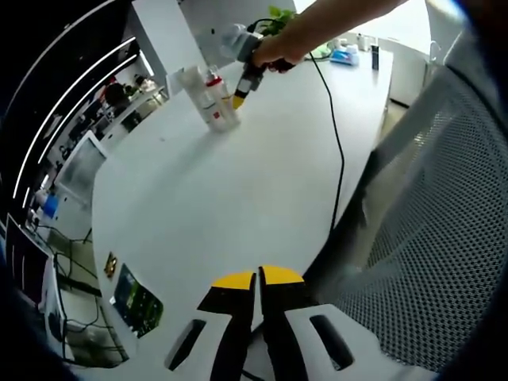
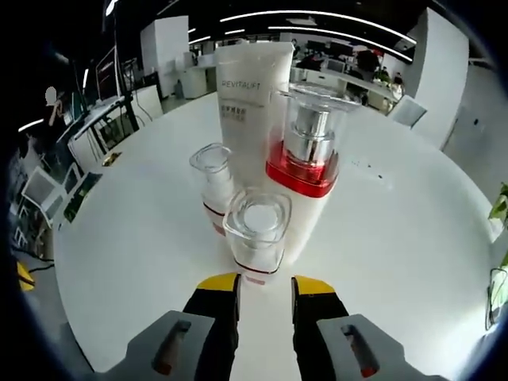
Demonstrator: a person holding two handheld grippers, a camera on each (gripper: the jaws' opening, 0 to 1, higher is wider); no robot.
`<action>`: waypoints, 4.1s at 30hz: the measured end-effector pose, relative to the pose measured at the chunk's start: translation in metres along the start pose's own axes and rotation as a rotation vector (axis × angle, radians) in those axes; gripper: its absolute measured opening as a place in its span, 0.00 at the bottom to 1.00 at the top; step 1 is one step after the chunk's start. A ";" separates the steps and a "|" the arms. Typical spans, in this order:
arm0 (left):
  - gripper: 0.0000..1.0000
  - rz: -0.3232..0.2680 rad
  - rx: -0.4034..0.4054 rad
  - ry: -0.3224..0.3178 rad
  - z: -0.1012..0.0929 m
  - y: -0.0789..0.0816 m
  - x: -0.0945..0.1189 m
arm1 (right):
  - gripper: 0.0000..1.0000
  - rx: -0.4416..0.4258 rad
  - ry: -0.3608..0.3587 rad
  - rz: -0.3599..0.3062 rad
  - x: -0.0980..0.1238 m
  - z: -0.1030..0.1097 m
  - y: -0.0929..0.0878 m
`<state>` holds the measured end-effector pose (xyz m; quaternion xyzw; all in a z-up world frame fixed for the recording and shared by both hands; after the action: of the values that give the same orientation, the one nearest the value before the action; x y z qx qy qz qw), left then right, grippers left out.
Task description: Arrange the skincare products in the storage area until every visible bottle or jar stands upright without overlapping.
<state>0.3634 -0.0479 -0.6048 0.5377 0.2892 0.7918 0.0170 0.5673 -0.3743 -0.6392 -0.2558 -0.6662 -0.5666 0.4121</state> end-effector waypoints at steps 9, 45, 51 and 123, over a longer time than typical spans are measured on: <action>0.01 0.003 0.000 0.000 0.000 0.000 0.000 | 0.17 -0.029 0.005 -0.027 0.000 -0.002 0.007; 0.01 0.017 0.001 0.008 0.002 -0.002 -0.001 | 0.15 -0.118 0.057 -0.013 -0.003 0.008 -0.008; 0.01 0.020 0.001 0.007 0.001 -0.003 -0.001 | 0.12 -0.192 0.217 -0.027 -0.010 0.052 -0.018; 0.00 -0.130 0.052 -0.219 -0.028 0.027 0.006 | 0.00 -0.227 0.476 -0.448 0.198 0.153 -0.059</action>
<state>0.3442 -0.0806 -0.5945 0.6012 0.3401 0.7180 0.0857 0.3755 -0.2653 -0.5082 -0.0081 -0.5240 -0.7571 0.3902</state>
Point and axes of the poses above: the point that each gripper's makers call its tool centre point, and the gripper's own axes: x roughly backward along the fingers, z roughly to its left, y roughly out of its top, the point moved 4 cm from there along x, roughly backward along the fingers, and after that the axes turned 7 degrees about z, right-handed, at the moved point
